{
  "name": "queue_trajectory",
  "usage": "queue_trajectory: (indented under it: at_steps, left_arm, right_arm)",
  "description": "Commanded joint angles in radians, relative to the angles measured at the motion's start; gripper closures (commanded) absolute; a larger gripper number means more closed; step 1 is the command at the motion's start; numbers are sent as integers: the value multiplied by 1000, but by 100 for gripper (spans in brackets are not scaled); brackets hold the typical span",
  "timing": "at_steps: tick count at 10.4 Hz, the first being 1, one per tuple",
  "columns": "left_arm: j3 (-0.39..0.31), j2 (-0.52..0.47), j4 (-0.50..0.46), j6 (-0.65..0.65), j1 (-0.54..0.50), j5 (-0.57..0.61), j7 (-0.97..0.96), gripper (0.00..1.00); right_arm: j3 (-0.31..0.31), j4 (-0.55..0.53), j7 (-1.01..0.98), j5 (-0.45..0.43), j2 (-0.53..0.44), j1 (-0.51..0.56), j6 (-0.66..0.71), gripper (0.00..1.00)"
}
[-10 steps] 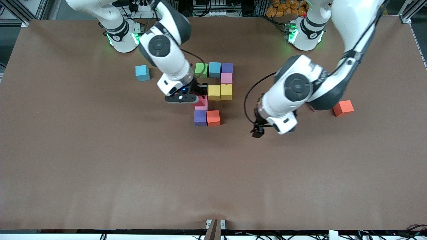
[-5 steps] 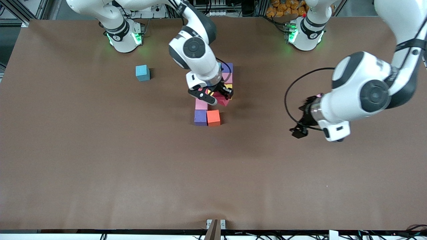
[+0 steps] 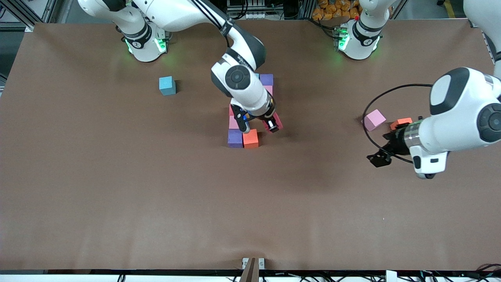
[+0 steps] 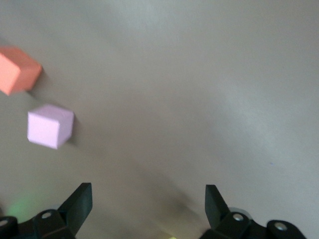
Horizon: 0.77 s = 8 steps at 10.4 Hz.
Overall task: Form number 2 with 11 blocks
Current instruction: 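Place the pink cube with the right gripper while the left gripper withdraws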
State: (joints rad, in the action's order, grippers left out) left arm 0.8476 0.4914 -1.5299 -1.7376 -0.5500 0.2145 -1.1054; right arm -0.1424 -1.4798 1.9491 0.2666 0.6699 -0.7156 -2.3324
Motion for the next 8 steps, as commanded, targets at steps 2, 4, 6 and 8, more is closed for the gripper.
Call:
queue_trajectory:
  at_steps: [2,4,6,8]
  left_arm:
    - [-10,24,-7,3,-10,117,212,0]
    - [-37,39,22,-10,-8,118,313,0]
    - [-65,39,34,-14,-7,120,412,0]
    - [-79,39,48,-19,-5,137,481,0]
  right_arm:
    - [3,41,42,31,77,21,15,58]
    - [7,42,44,36,95,12,1,57]
    - [32,50,62,37,109,-20,-36,57]
    - [75,68,74,39,132,-63,-39,57]
